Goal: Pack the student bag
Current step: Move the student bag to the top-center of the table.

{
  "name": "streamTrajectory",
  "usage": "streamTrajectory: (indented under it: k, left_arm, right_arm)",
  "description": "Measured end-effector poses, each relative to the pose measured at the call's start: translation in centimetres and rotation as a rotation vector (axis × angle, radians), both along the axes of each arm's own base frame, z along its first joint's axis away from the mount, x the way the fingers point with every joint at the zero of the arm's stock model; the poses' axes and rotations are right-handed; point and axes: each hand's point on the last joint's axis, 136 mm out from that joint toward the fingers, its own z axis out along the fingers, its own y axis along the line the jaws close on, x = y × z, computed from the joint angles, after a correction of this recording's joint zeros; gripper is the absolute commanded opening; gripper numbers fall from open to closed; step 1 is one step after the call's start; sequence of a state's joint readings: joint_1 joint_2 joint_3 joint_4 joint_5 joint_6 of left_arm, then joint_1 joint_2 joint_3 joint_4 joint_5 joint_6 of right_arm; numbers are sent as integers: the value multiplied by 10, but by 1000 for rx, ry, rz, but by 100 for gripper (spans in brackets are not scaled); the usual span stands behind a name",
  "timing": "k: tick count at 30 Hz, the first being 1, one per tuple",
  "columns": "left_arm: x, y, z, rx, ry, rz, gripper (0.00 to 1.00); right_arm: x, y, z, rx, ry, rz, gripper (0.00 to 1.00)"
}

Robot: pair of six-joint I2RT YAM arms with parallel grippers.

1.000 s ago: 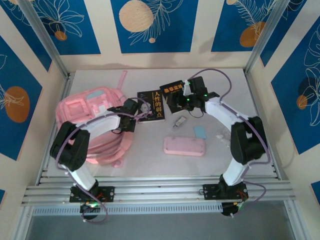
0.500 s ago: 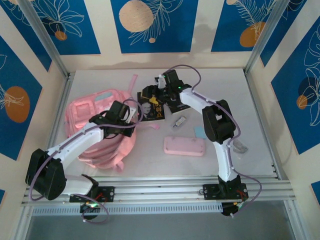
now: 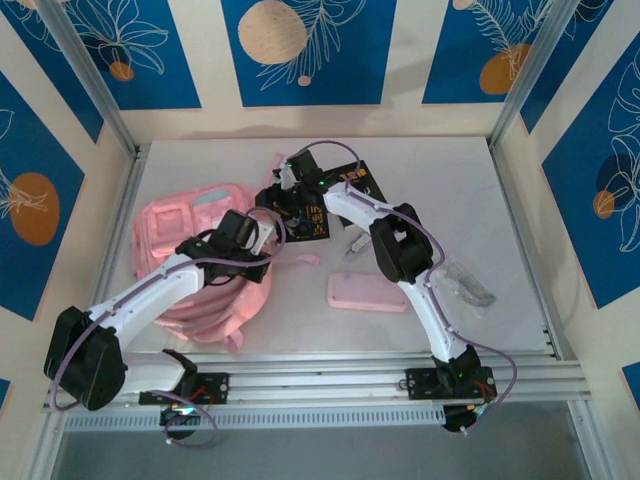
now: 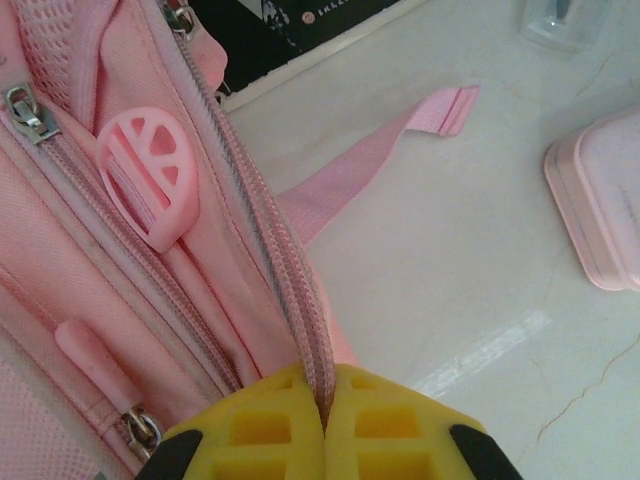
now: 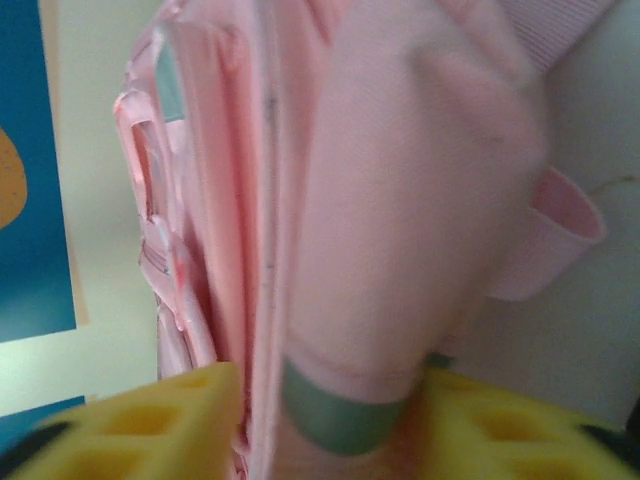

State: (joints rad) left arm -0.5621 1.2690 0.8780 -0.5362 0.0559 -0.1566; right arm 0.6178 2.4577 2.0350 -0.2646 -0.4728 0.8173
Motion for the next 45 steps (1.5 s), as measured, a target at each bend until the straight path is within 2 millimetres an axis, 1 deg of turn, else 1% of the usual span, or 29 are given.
streamTrajectory:
  k: [4,6,8,10,11,13,16,17,19,20,22,24,25,26,27,29,31,32,35,38,40,42,45]
  left_arm:
    - [4,4,-2,24,-24,17,0]
    - [7,8,-3,55,-43,34,0]
    - [13,14,-2,91,-76,56,0]
    - [22,16,3,101,-125,75,0]
    - [29,16,7,99,-156,85,0]
    - [44,14,16,104,-215,100,0]
    - [71,11,31,120,-307,127,0]
    - [80,10,35,126,-337,139,0]
    - [99,8,43,145,-393,154,0]
    - [107,8,45,161,-414,159,0]
    - [124,9,41,196,-437,171,0]
    - [137,11,32,232,-433,180,0]
    - [143,11,25,248,-422,184,0]
    - [147,12,19,261,-411,185,4]
    - [149,13,17,264,-401,186,11]
    - [149,13,13,240,-374,196,29]
    - [145,10,19,178,-352,206,39]
    - [142,7,24,131,-344,207,40]
    - [129,-8,52,-58,-334,212,40]
    - [114,-27,84,-243,-331,197,38]
    - [107,-39,94,-325,-322,187,36]
    - [102,-51,94,-376,-298,173,34]
    - [99,-68,80,-404,-249,164,31]
  right_arm:
    - [4,-10,1,18,14,-19,0]
    - [4,-22,2,22,15,-38,0]
    - [6,-41,8,29,17,-64,0]
    - [9,-62,22,43,6,-97,0]
    - [11,-72,32,52,-7,-112,0]
    - [16,-94,59,77,-46,-151,0]
    - [19,-121,95,120,-118,-203,0]
    - [19,-127,104,132,-139,-216,0]
    - [19,-140,114,146,-164,-252,0]
    - [20,-145,116,148,-172,-276,0]
    - [19,-154,112,142,-171,-325,0]
    - [16,-159,102,133,-155,-373,0]
    - [15,-161,94,124,-139,-403,0]
    - [14,-162,86,115,-120,-430,0]
    - [14,-163,79,104,-98,-457,0]
    - [13,-165,68,89,-50,-509,0]
    - [15,-166,67,91,-18,-551,0]
    - [16,-167,67,94,-4,-569,0]
    - [19,-167,68,102,32,-609,0]
    - [24,-162,73,110,50,-633,0]
    - [26,-159,78,116,57,-646,0]
    - [27,-157,81,122,64,-656,0]
    - [28,-155,81,131,87,-674,0]
